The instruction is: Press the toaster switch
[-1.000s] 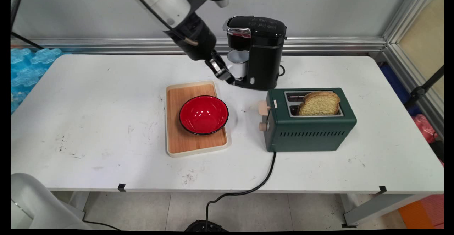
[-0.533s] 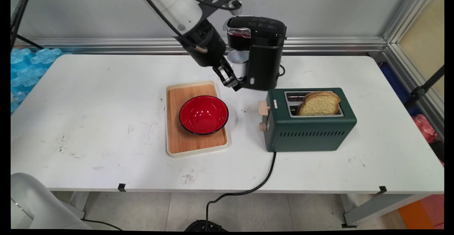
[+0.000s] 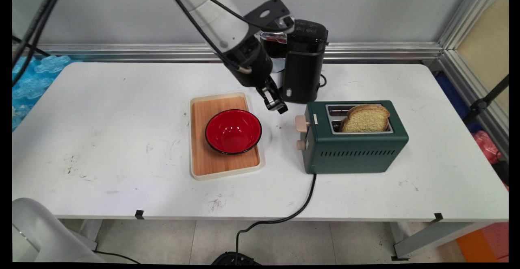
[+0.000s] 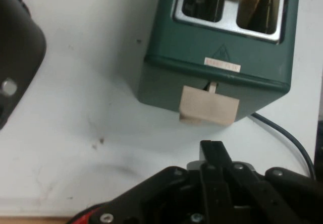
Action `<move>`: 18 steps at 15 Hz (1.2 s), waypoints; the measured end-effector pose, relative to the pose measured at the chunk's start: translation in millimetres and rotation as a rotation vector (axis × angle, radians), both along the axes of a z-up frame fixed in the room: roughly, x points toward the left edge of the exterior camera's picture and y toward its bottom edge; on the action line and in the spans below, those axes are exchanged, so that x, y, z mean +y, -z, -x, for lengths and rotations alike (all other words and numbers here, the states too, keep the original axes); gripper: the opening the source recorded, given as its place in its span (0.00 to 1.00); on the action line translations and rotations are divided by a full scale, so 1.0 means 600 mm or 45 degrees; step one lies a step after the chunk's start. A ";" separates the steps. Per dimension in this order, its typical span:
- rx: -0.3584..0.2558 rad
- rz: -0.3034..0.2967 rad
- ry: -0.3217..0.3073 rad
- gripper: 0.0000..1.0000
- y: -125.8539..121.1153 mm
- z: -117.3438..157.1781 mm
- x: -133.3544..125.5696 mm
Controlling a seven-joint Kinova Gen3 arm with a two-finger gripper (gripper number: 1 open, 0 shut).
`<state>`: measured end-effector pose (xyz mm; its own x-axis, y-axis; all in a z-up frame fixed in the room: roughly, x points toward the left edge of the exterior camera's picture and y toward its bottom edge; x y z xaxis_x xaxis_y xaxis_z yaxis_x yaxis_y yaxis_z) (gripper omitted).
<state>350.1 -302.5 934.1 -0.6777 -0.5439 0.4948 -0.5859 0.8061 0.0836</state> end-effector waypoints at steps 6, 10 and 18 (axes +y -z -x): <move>-0.011 0.014 0.029 0.00 0.018 0.023 -0.010; -0.012 0.021 0.038 0.00 0.031 0.038 -0.017; -0.008 0.039 0.040 0.00 0.056 0.062 -0.038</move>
